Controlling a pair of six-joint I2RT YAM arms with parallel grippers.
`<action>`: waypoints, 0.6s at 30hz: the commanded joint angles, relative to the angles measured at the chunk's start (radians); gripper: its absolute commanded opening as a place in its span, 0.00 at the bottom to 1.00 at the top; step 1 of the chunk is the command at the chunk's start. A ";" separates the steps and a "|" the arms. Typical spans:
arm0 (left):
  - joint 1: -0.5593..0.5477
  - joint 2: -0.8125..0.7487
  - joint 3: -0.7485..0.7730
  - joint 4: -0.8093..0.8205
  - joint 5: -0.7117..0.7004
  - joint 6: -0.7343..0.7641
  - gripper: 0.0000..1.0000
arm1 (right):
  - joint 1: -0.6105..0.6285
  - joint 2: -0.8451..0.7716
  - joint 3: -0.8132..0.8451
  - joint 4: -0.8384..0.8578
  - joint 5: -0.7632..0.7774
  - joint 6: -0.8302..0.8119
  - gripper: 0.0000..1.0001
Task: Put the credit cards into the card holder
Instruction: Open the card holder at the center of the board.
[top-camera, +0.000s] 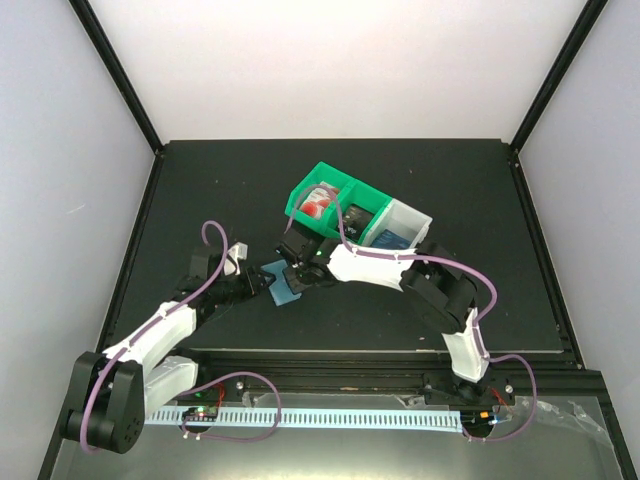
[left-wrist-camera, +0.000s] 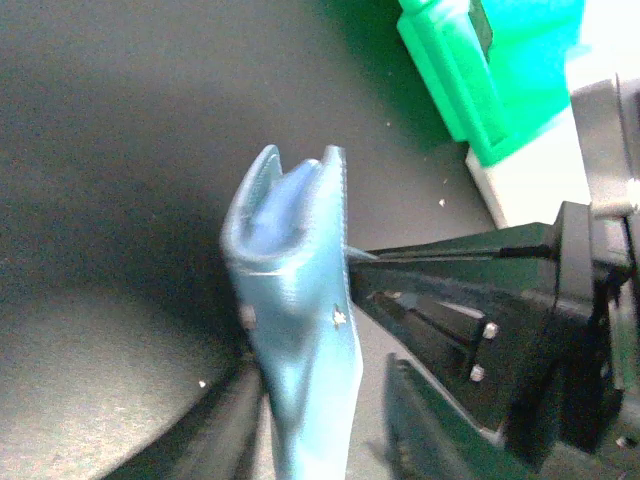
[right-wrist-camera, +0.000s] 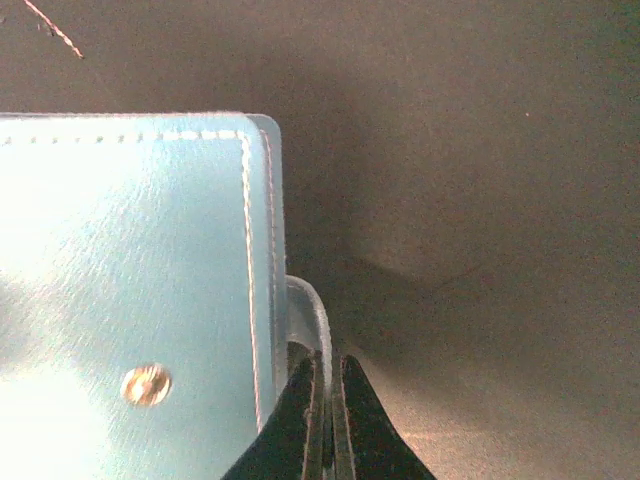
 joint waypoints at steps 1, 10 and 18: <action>-0.002 -0.005 0.038 -0.025 -0.037 0.029 0.45 | -0.003 -0.070 -0.010 -0.036 0.017 0.008 0.01; -0.001 0.031 0.025 0.006 -0.014 0.032 0.99 | -0.002 -0.119 -0.028 -0.139 0.057 0.030 0.01; -0.001 0.019 0.023 0.026 0.063 0.052 0.99 | -0.003 -0.190 -0.015 -0.129 -0.007 0.030 0.01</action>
